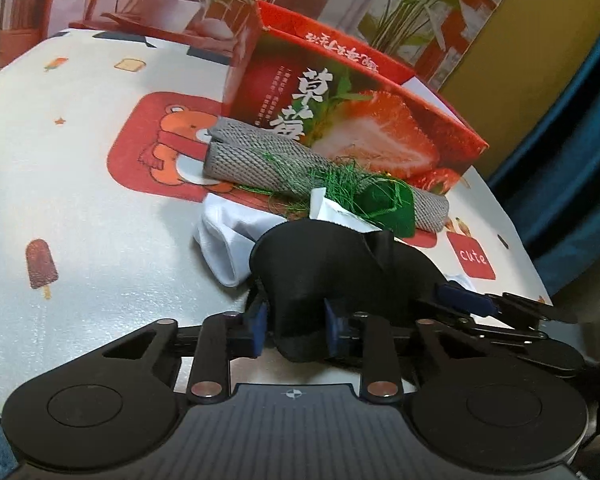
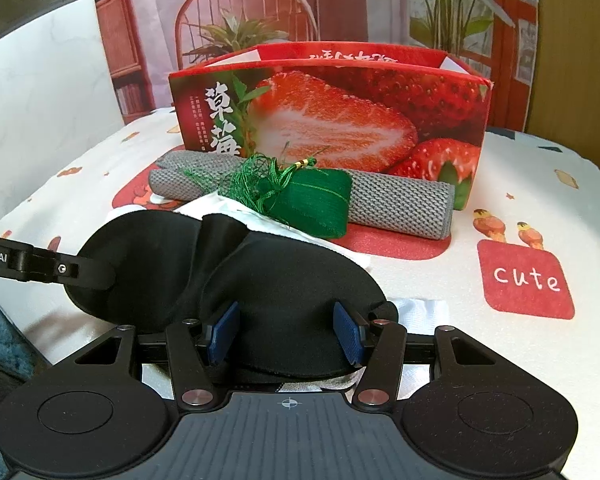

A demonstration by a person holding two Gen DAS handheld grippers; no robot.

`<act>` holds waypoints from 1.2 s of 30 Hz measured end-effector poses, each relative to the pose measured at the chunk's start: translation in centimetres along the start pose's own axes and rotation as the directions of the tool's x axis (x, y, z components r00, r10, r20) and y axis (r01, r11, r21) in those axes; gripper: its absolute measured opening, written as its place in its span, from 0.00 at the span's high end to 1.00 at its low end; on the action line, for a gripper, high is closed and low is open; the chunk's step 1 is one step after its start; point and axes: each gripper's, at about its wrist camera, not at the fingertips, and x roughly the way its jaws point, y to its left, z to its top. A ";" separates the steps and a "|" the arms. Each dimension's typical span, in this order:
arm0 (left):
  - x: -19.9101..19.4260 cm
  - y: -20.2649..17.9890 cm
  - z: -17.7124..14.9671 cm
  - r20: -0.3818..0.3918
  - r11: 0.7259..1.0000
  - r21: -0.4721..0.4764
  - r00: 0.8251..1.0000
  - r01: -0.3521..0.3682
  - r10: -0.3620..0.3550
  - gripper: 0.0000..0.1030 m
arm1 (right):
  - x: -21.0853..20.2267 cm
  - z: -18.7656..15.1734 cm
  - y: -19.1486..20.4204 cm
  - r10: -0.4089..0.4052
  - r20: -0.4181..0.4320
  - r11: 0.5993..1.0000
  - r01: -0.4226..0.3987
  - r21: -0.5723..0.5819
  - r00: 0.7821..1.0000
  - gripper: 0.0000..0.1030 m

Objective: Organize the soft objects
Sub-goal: 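Close both grippers on the black eye mask and lift it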

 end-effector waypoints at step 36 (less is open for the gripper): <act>0.4 -0.6 -0.2 -0.037 0.992 0.051 0.992 -0.117 0.119 0.75 | -2.1 -0.5 -2.8 0.037 -0.043 0.962 -0.024 0.273 0.998 0.59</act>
